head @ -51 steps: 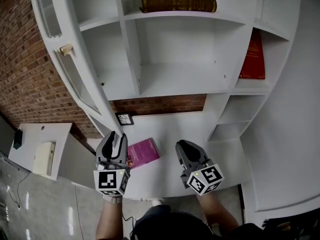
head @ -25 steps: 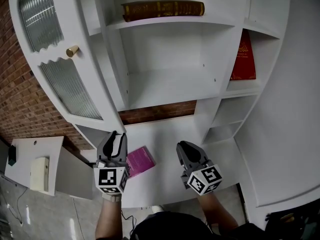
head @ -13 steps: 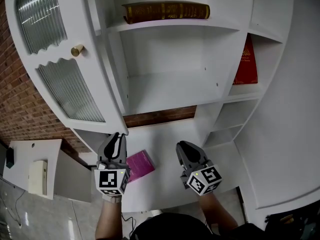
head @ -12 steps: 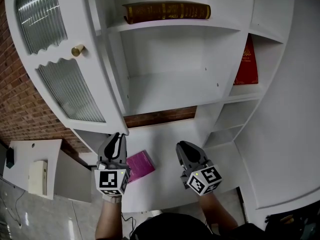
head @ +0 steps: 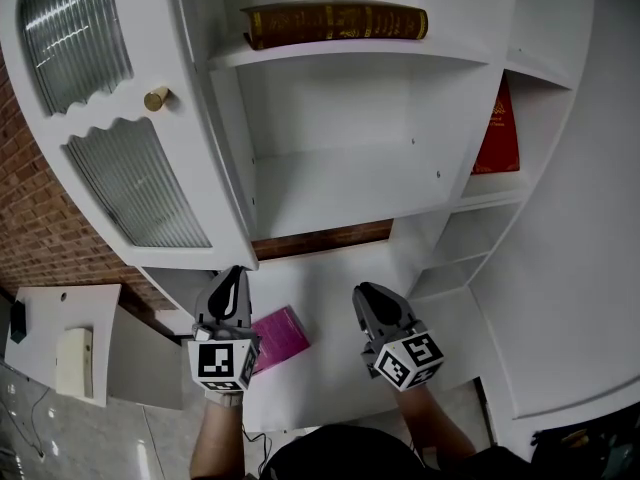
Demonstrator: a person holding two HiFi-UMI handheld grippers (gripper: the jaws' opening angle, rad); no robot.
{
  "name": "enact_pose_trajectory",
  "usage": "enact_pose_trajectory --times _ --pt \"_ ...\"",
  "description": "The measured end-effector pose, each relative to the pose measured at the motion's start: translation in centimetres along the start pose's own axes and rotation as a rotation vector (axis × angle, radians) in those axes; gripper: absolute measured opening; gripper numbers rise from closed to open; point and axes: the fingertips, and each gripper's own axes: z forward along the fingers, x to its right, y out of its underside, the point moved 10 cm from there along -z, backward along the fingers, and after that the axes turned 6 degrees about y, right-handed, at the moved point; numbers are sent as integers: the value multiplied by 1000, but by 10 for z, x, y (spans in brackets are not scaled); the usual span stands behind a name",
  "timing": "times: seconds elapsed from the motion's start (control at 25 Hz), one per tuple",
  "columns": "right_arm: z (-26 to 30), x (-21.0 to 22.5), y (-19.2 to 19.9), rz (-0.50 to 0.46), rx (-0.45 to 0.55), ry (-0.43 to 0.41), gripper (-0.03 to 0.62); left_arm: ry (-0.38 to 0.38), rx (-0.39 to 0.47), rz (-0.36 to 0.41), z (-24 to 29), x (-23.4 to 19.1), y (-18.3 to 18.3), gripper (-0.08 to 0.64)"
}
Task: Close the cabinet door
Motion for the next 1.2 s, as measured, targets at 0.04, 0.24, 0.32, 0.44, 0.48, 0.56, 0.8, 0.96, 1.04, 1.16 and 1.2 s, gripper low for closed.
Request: enact_pose_trajectory --times 0.04,0.24,0.32,0.44,0.48,0.56,0.8,0.96,1.04,1.16,1.2 --pt "1 1 0 0 0 3 55 0 1 0 2 -1 1 22" --pt "8 4 0 -2 -1 10 55 2 7 -1 10 -6 4 15" --pt "10 5 1 0 1 13 55 5 10 -2 14 -7 5 14" --pt "15 8 1 -1 2 17 55 9 14 0 18 -10 6 11" --pt "16 8 2 -1 2 18 55 8 12 -3 20 -11 7 11" --pt "18 9 2 -1 3 19 55 3 -3 -17 22 -12 8 11" --pt "24 8 4 -4 5 23 55 8 -4 -21 28 -17 9 10" --pt "28 10 5 0 6 31 55 12 -5 -28 33 -20 11 10" --pt "30 11 5 1 7 34 55 11 -3 -31 36 -22 11 10" --pt "31 12 5 1 7 39 55 9 -3 -30 37 -23 13 9" --pt "32 13 5 1 8 40 55 9 2 -28 37 -23 14 9"
